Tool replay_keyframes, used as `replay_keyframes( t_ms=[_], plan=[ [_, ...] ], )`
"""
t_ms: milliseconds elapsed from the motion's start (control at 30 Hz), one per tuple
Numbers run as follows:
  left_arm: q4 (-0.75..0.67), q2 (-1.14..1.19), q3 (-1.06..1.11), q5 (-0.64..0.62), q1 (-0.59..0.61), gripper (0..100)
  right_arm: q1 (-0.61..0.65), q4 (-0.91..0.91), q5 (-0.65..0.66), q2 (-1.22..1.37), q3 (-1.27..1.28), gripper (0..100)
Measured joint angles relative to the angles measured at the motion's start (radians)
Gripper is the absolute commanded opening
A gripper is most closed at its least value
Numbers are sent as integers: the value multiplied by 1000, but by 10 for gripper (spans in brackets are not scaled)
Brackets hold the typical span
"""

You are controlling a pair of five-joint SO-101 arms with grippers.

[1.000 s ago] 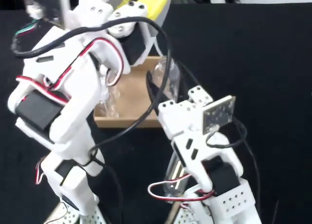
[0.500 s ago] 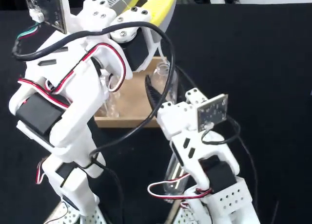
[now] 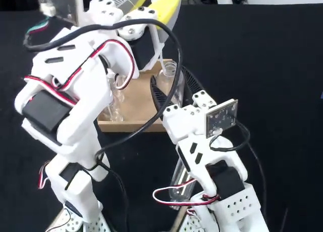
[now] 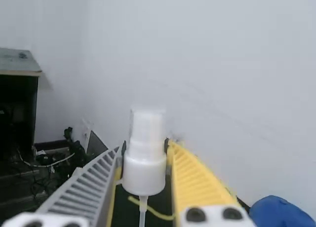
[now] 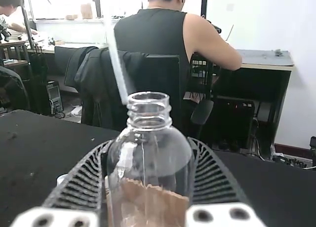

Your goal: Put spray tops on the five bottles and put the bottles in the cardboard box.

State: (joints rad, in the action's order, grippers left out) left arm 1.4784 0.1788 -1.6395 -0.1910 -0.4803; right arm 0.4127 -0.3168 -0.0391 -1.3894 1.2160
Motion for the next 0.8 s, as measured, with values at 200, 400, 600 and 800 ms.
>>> replay_keyframes(
  t_ms=[200, 400, 600, 800],
  plan=[
    [-34, -2, 0, 0, -2, 30, 0, 0, 0, 0, 0, 60],
    [77, 2, 0, 0, 0, 30, 0, 0, 0, 0, 0, 60],
    [150, 5, 0, -2, 5, 34, 0, 0, 0, 0, 0, 60],
    [172, 46, 0, -3, 5, 34, 0, 0, 0, 0, 0, 60]
  ],
)
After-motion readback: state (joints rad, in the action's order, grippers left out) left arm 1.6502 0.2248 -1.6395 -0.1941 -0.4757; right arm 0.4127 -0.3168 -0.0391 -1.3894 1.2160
